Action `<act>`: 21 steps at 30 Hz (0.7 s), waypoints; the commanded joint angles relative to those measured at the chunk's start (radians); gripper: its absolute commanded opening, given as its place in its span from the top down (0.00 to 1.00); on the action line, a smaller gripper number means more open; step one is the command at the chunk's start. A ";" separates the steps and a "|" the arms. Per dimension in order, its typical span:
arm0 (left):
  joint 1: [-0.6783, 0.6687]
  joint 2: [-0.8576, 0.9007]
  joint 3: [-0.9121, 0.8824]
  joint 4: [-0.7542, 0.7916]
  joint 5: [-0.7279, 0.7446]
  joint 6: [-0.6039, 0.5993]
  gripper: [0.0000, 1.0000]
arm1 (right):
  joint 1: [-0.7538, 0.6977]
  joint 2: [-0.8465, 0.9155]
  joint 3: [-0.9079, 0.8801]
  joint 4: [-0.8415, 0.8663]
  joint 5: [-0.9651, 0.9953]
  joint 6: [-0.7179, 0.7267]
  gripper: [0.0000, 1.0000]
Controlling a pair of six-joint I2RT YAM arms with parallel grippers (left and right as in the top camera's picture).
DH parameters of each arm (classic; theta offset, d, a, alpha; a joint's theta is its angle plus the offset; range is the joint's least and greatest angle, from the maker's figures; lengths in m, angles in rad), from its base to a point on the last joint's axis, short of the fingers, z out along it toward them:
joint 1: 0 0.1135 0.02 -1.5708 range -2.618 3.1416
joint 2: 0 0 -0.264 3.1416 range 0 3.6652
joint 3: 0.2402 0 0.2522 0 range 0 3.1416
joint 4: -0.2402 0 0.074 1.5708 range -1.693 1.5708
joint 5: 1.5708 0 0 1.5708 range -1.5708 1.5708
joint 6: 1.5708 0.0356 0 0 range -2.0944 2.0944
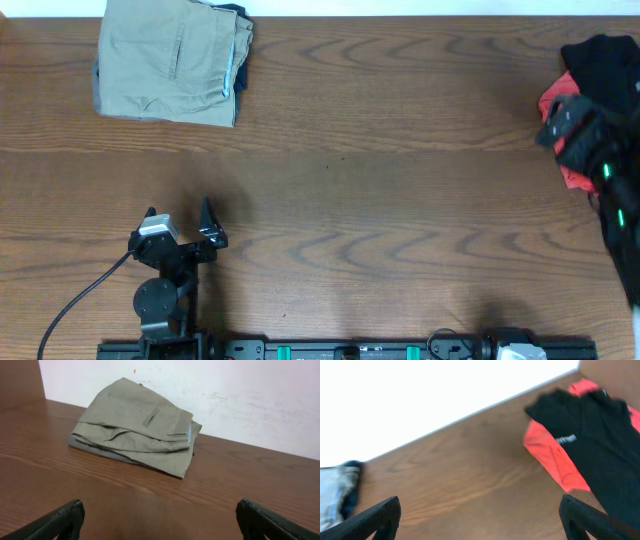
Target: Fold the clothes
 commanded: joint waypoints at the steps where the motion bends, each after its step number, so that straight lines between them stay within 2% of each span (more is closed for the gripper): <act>1: 0.004 -0.006 -0.012 -0.042 -0.012 0.005 0.02 | 0.043 -0.126 0.010 -0.002 0.011 -0.002 0.01; 7: 0.004 -0.006 -0.012 -0.042 -0.012 0.005 0.02 | 0.040 -0.297 0.004 -0.108 0.019 -0.025 0.01; 11: 0.004 -0.006 -0.012 -0.042 -0.012 0.005 0.02 | 0.040 -0.399 -0.069 -0.132 0.019 -0.025 0.01; 14: 0.004 -0.006 -0.012 -0.042 -0.012 0.005 0.02 | 0.044 -0.484 -0.191 -0.066 0.014 -0.024 0.01; 21: 0.004 -0.006 -0.012 -0.042 -0.012 0.005 0.02 | 0.085 -0.684 -0.570 0.220 -0.009 -0.024 0.01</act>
